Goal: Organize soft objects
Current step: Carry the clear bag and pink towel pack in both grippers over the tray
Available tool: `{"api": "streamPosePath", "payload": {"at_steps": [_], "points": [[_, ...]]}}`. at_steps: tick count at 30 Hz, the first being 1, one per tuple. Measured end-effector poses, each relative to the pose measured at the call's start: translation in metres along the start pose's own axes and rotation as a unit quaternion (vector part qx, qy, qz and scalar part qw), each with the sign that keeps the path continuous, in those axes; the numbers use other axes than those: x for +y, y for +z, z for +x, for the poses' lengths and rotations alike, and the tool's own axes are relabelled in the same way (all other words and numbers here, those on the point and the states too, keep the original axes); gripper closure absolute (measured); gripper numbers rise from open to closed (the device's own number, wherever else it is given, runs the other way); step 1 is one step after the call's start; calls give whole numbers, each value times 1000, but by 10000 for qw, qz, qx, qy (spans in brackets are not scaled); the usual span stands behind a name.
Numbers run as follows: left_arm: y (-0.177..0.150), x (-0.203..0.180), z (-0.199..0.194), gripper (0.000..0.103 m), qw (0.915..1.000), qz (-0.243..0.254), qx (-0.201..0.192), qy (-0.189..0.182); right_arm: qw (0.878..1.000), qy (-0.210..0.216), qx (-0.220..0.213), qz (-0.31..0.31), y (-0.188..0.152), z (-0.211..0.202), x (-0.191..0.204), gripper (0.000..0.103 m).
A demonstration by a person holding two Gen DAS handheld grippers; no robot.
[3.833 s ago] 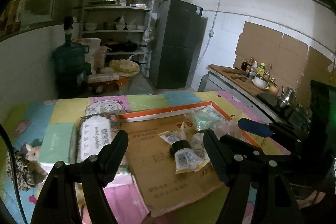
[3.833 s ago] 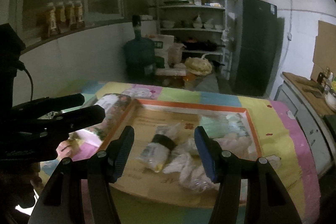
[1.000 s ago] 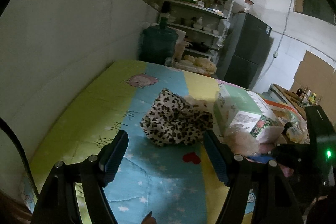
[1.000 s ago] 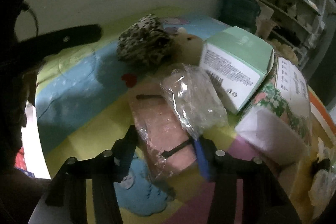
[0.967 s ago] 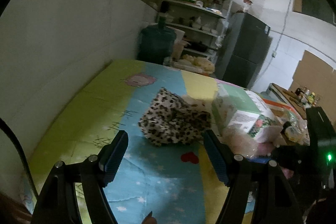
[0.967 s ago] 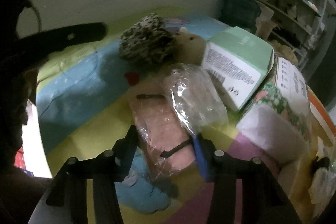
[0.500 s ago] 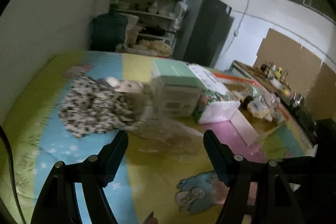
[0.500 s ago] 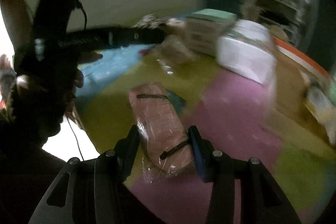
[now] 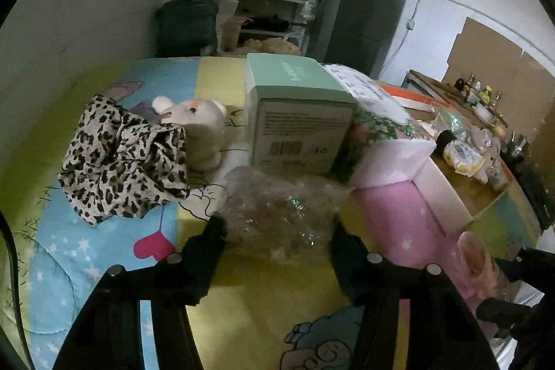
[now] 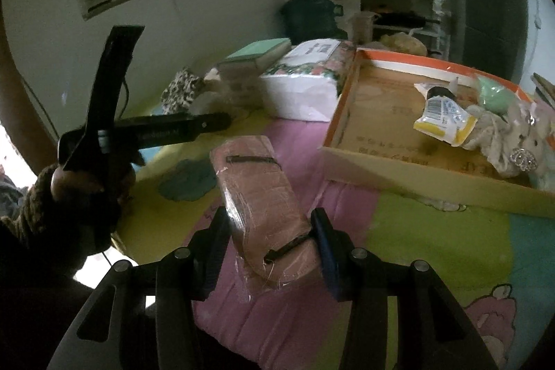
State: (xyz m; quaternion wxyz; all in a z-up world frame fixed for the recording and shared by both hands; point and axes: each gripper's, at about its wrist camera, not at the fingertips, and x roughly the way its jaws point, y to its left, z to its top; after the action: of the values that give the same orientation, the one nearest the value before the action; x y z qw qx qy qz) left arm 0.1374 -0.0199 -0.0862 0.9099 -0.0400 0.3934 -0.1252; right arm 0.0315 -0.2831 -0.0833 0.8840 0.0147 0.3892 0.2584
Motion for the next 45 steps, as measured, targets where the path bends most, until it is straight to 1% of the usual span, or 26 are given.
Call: {"api": "streamPosePath", "payload": {"at_steps": [6, 11, 15, 19, 24, 32, 41, 45], "points": [[-1, 3, -7, 48, 9998, -123, -149, 91, 9998, 45, -175, 74, 3, -1, -9, 55], [-1, -4, -22, 48, 9995, -66, -303, 82, 9993, -3, -333, 138, 5, -9, -14, 55], [2, -20, -38, 48, 9989, 81, -467, -46, 9986, -91, -491, 175, 8, -19, -18, 55], [10, -42, -50, 48, 9976, 271, -579, -267, 9974, -244, -654, 187, 10, -31, -25, 55], [26, -77, -56, 49, 9946, 515, -721, -533, 9951, -534, -805, 186, 14, -46, -36, 55], [48, -120, -52, 49, 9914, 711, -866, -677, 9903, -1024, -930, 109, 24, -67, -57, 55], [67, -159, -34, 49, 9907, 821, -900, -603, 9835, -1356, -1189, 157, 41, -85, -83, 55], [77, -173, -20, 49, 9918, 790, -840, -552, 9789, -1526, -1337, 232, 53, -89, -100, 55]]}}
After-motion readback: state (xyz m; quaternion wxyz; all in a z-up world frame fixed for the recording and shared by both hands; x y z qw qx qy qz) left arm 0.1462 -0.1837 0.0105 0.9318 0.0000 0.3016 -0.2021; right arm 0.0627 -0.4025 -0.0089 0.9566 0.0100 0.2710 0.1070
